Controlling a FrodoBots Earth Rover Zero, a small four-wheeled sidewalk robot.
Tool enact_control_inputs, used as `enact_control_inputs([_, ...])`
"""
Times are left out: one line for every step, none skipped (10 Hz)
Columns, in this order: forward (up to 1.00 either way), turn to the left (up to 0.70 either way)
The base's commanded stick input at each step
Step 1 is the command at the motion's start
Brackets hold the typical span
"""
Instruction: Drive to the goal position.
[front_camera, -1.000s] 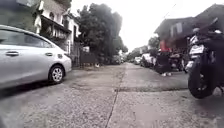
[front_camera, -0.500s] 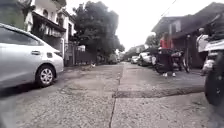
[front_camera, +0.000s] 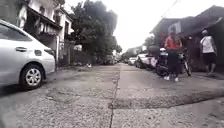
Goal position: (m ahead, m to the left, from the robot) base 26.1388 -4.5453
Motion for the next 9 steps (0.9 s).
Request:
enact_control_inputs([0.70,0.00])
enact_control_inputs([0.70,0.00])
enact_control_inputs([0.70,0.00])
enact_control_inputs([0.70,0.00])
enact_control_inputs([0.70,0.00])
enact_control_inputs([0.70,0.00])
enact_control_inputs([0.70,0.00])
enact_control_inputs([0.70,0.00])
enact_control_inputs([0.70,0.00])
